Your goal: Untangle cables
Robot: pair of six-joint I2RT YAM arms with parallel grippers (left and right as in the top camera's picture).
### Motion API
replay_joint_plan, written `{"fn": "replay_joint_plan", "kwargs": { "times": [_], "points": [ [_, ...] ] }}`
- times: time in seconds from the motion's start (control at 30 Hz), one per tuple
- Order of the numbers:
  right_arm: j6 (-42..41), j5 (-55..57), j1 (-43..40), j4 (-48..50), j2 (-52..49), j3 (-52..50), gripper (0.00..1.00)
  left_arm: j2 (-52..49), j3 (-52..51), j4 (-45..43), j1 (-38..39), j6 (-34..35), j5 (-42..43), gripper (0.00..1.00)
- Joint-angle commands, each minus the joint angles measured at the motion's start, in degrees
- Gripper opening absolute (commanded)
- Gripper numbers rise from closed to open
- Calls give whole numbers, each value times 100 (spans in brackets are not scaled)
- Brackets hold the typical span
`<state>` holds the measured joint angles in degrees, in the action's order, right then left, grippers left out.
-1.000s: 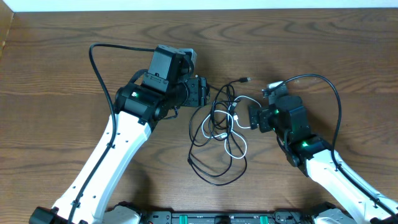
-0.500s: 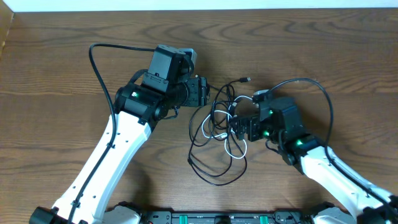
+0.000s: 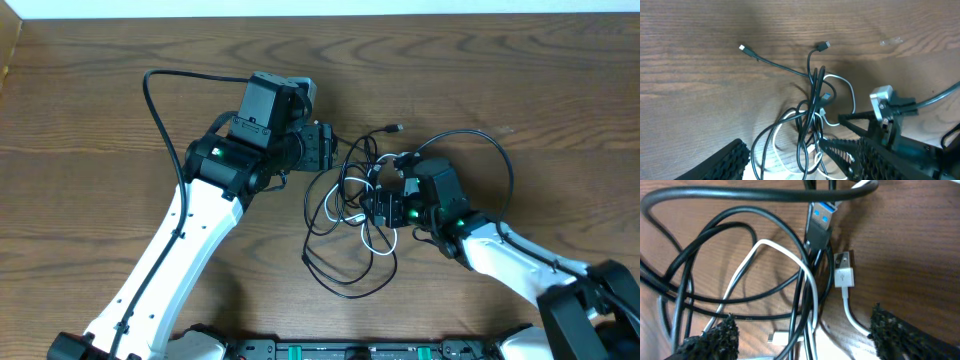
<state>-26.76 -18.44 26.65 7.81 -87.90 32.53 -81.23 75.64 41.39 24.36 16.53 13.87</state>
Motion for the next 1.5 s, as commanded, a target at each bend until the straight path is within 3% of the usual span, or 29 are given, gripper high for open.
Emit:
{"fn": "replay_joint_plan", "kwargs": {
  "times": [0.0, 0.1, 0.67, 0.93, 1.0, 1.07, 1.1, 1.47],
  "points": [
    [26, 4, 46, 254, -313, 26, 79, -39, 109, -11, -28, 9, 70, 70],
    [122, -136, 61, 616, -584, 26, 78, -39, 109, -13, -28, 9, 70, 70],
    [479, 52, 426, 1158, -837, 26, 45, -39, 109, -52, -28, 9, 70, 70],
    [474, 177, 426, 1449, -1067, 26, 38, -39, 109, -50, -28, 9, 70, 70],
    [474, 201, 426, 1554, -1134, 26, 30, -39, 109, -48, -28, 9, 72, 70],
    [452, 199, 424, 1600, -1167, 26, 4, -39, 109, -48, -28, 9, 70, 70],
    [450, 199, 424, 1602, -1167, 26, 1, -39, 109, -48, -28, 9, 70, 70],
    [479, 177, 398, 1821, -713, 28, 1, -39, 109, -50, -28, 9, 72, 70]
  ]
}}
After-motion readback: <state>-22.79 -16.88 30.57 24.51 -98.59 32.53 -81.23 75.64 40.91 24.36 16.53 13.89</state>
